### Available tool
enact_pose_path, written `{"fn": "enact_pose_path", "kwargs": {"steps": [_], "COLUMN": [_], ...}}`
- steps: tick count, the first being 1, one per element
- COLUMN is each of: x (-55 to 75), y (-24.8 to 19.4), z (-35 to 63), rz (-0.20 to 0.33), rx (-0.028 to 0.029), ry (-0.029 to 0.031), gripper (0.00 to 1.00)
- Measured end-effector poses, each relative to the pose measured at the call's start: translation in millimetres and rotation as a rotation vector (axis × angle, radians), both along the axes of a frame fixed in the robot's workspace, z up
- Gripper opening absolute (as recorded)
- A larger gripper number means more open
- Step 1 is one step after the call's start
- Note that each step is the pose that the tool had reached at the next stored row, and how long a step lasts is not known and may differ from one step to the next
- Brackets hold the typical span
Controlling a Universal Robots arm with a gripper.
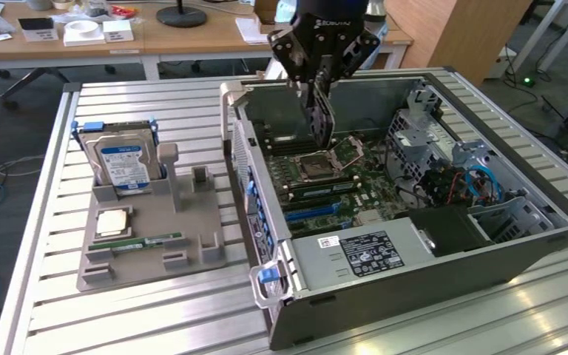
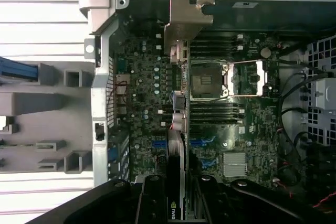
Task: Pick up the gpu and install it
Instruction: 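Pick up the gpu and move the gpu toward the slot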
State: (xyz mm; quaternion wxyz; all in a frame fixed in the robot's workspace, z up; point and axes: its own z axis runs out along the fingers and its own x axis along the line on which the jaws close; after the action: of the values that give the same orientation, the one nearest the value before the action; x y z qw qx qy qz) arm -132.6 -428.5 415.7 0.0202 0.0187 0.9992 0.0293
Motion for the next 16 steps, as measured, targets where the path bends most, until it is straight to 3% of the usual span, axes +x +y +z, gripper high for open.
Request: {"fn": "enact_pose_path", "kwargs": {"steps": [16], "x": [55.4], "y": [0.0], "z": [0.0], "rz": [0.0], "rx": [0.0002], "ry": [0.0], "gripper": [0.26]}}
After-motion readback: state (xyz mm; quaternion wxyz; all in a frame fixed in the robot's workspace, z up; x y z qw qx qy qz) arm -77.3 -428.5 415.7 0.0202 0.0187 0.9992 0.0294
